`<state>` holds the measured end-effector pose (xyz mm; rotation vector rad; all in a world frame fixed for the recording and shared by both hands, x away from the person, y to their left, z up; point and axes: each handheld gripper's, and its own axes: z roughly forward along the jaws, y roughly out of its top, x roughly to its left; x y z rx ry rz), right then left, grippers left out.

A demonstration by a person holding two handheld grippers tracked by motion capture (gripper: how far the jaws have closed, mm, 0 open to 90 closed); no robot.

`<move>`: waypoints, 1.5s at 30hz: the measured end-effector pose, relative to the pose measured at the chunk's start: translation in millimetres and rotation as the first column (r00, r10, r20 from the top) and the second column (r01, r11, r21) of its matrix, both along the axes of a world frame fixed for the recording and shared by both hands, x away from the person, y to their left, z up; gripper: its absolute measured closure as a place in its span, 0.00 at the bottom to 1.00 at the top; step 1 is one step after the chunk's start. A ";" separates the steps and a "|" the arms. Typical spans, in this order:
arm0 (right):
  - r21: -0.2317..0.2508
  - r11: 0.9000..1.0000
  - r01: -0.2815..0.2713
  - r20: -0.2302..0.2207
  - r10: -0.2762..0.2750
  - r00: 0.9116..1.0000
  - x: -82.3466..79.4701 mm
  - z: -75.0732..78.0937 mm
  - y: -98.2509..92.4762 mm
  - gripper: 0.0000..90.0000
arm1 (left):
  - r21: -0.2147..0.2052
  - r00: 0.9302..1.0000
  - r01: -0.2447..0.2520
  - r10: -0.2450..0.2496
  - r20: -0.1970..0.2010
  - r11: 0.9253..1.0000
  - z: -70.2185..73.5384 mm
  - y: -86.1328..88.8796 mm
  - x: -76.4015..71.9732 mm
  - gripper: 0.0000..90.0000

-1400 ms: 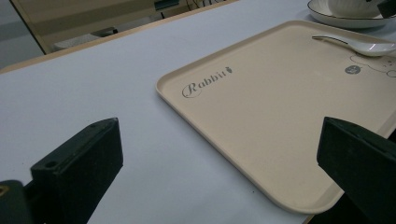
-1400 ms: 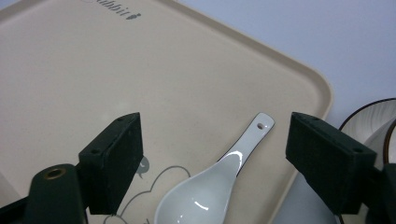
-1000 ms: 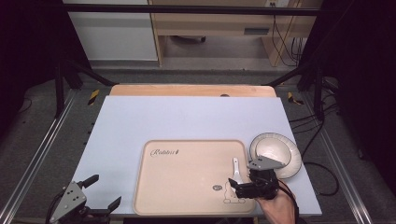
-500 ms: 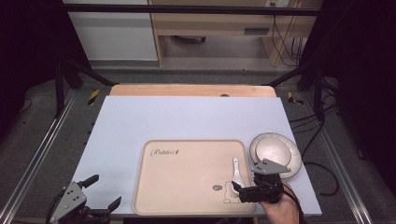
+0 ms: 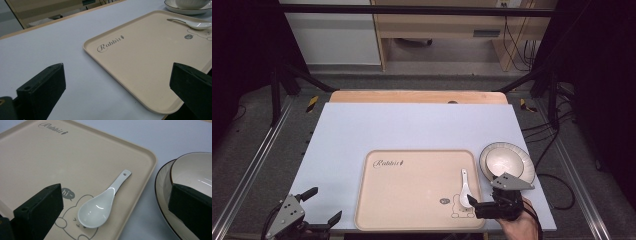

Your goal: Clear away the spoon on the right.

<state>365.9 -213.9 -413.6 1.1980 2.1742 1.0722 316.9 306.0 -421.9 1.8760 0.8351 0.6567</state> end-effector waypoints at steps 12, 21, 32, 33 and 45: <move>0.025 0.999 0.035 0.013 -0.036 0.999 -8.6 0.9 -12.6 0.00 | 0.001 1.000 0.000 0.000 0.000 1.000 0.0 -0.1 0.0 0.00; 0.045 0.998 0.049 0.025 -0.050 0.998 -16.9 -2.3 -23.0 0.00 | 0.000 1.000 -0.001 0.001 0.000 1.000 0.0 -0.1 0.0 0.00; 0.057 0.997 0.056 0.066 -0.060 0.996 -27.6 -4.3 -32.1 0.00 | -0.005 1.000 -0.003 0.003 -0.001 1.000 -0.1 0.2 0.1 0.00; 0.056 0.997 0.054 0.070 -0.058 0.996 -28.5 -4.6 -33.1 0.00 | -0.005 1.000 -0.003 0.003 -0.001 1.000 -0.1 0.2 0.1 0.00; 0.085 0.993 0.085 0.100 -0.093 0.991 -40.4 -7.5 -44.0 0.00 | -0.008 1.000 -0.004 0.004 -0.002 1.000 -0.1 0.4 0.2 0.00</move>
